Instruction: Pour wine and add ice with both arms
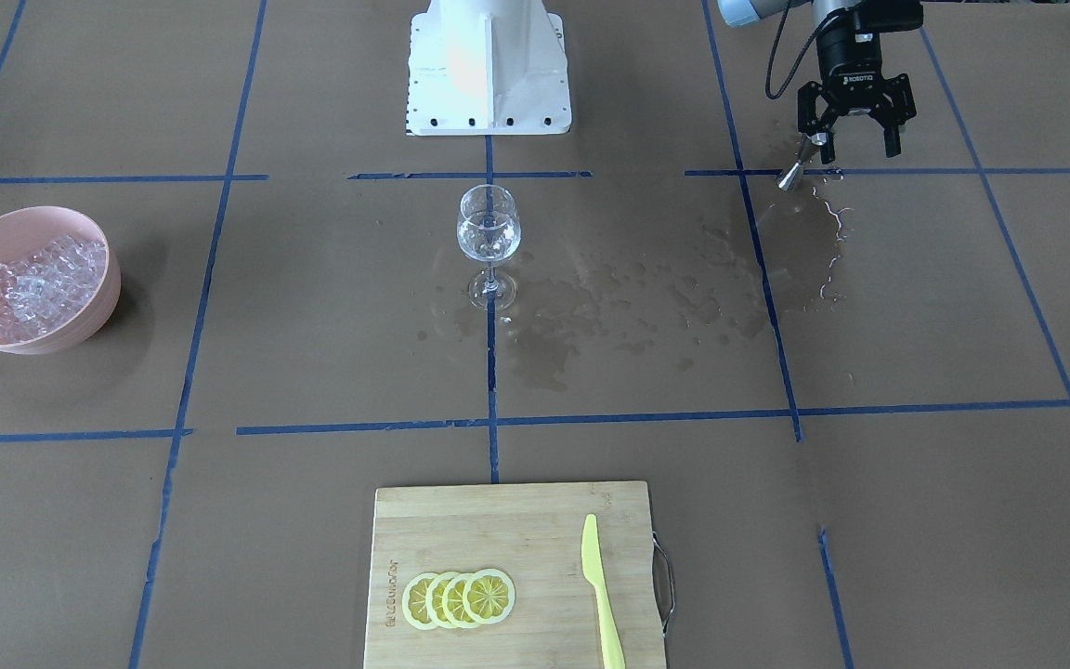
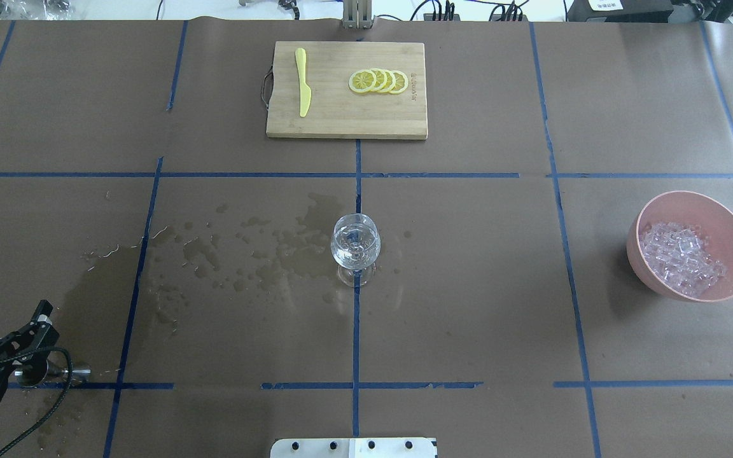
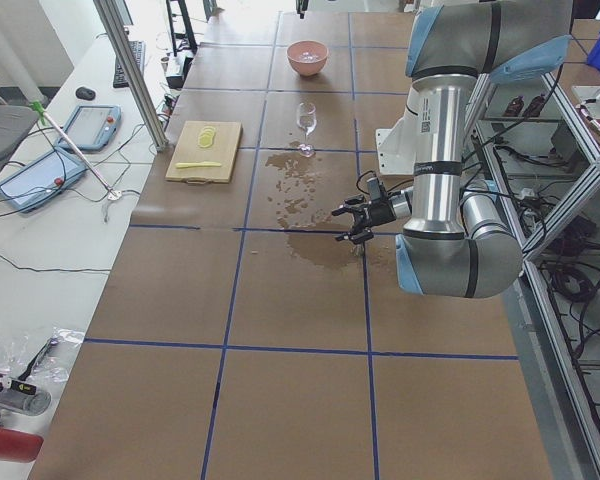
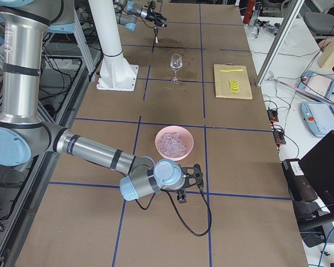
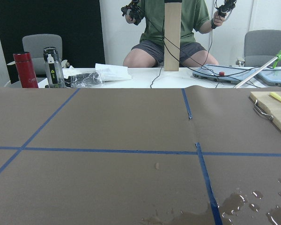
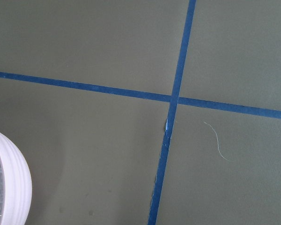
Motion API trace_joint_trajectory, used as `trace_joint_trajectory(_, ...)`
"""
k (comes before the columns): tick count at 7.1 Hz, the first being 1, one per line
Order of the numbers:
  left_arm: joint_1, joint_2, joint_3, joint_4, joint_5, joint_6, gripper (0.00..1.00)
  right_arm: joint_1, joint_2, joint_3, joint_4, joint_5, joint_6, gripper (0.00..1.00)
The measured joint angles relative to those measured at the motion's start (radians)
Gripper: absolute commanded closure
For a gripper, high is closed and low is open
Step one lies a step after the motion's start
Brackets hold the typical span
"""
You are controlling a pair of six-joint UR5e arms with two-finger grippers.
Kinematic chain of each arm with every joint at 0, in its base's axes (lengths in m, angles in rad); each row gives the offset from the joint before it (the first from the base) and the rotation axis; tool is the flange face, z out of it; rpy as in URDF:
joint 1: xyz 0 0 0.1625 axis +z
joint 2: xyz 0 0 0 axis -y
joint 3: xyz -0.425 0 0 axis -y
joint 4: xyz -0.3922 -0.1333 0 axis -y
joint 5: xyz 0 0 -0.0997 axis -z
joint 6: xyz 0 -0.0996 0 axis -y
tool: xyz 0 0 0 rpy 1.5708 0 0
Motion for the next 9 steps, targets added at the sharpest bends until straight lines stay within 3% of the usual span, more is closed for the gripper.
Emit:
trace_joint_trajectory(2, -0.055, -0.033, -0.006, 0.007, 0.001, -0.001, 0.00, 0.000, 0.000, -0.001, 0.000, 0.000, 0.000, 0.00)
trace_joint_trajectory(5, -0.122, -0.296, -0.073, 0.267, -0.006, 0.001, 0.00, 0.000, 0.001, -0.002, 0.000, -0.001, 0.000, 0.00)
trace_joint_trajectory(9, -0.251, -0.495, -0.114, 0.433, -0.021, 0.000, 0.00, 0.000, 0.001, -0.005, -0.001, -0.002, 0.000, 0.00)
